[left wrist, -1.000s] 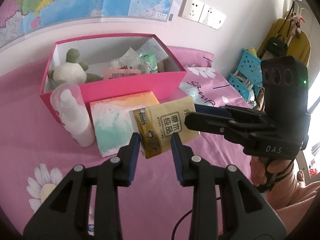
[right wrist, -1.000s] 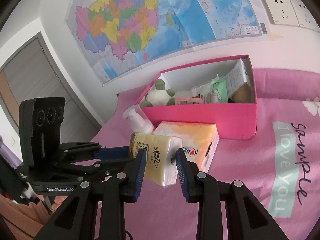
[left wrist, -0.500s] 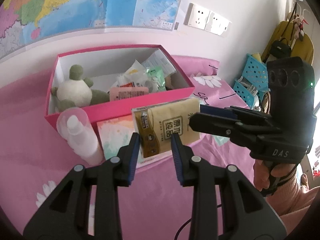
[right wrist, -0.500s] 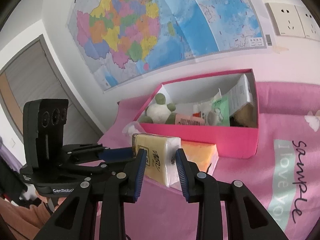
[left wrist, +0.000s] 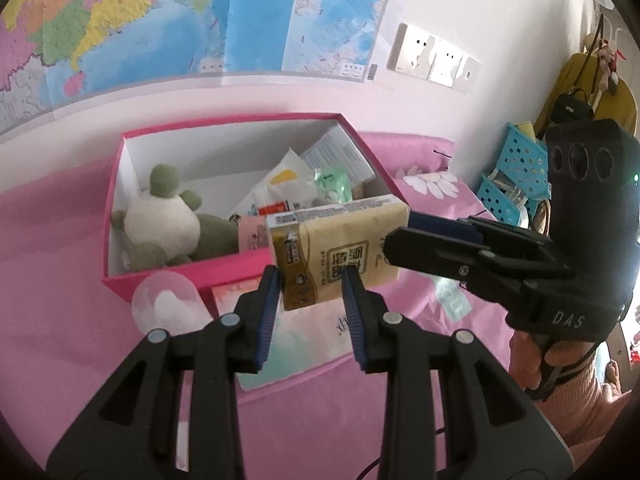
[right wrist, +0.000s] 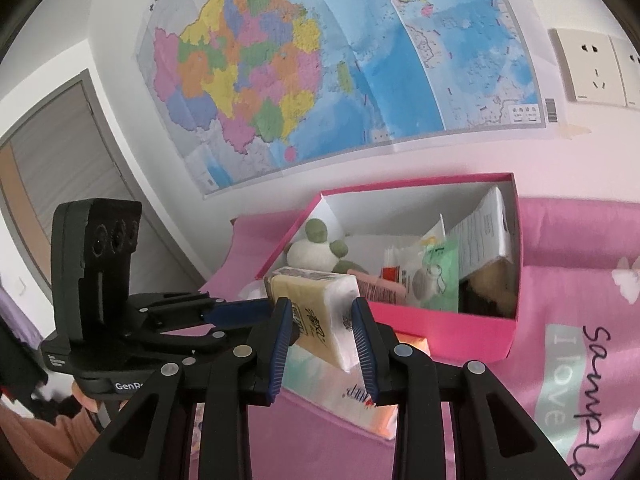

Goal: Organize soft objects
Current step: 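Carry the yellow tissue pack into the pink box and open the right gripper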

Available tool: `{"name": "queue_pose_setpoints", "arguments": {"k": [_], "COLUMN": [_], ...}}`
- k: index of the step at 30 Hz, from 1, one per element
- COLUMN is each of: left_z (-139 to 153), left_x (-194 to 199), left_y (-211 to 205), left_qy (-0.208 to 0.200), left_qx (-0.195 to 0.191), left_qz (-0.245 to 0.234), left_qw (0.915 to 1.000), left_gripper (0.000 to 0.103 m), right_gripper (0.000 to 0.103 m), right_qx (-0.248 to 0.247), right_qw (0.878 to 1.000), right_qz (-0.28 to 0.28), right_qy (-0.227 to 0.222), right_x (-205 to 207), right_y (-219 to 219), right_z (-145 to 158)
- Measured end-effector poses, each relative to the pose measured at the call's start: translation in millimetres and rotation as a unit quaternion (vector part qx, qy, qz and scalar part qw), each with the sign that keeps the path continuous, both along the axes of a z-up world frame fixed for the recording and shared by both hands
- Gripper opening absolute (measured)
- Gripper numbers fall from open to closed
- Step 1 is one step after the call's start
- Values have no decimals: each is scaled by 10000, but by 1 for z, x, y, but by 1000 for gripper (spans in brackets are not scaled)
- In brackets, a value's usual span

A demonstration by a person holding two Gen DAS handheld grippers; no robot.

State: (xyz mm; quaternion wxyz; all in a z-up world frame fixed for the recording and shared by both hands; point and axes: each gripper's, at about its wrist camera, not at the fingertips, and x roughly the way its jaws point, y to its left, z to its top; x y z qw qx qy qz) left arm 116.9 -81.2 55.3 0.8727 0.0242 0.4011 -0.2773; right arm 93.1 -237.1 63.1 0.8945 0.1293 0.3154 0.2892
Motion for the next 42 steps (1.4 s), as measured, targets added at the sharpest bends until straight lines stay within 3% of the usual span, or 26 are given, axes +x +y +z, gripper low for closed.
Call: {"name": "queue_pose_setpoints", "arguments": {"k": [23, 42], "left_z": [5, -14], "left_x": [47, 108], "left_y": [-6, -6], "left_qy": [-19, 528], "left_qx": [192, 398], "left_qz": [233, 589], "left_qw": [9995, 9961], "left_gripper": [34, 34], "right_gripper": [32, 32], "right_qx": [48, 18], "right_qw": [9998, 9987], "right_qz": [-180, -402], "right_qy": [-34, 309], "right_x": [47, 106], "right_y": [3, 13], "right_z": [8, -9]}}
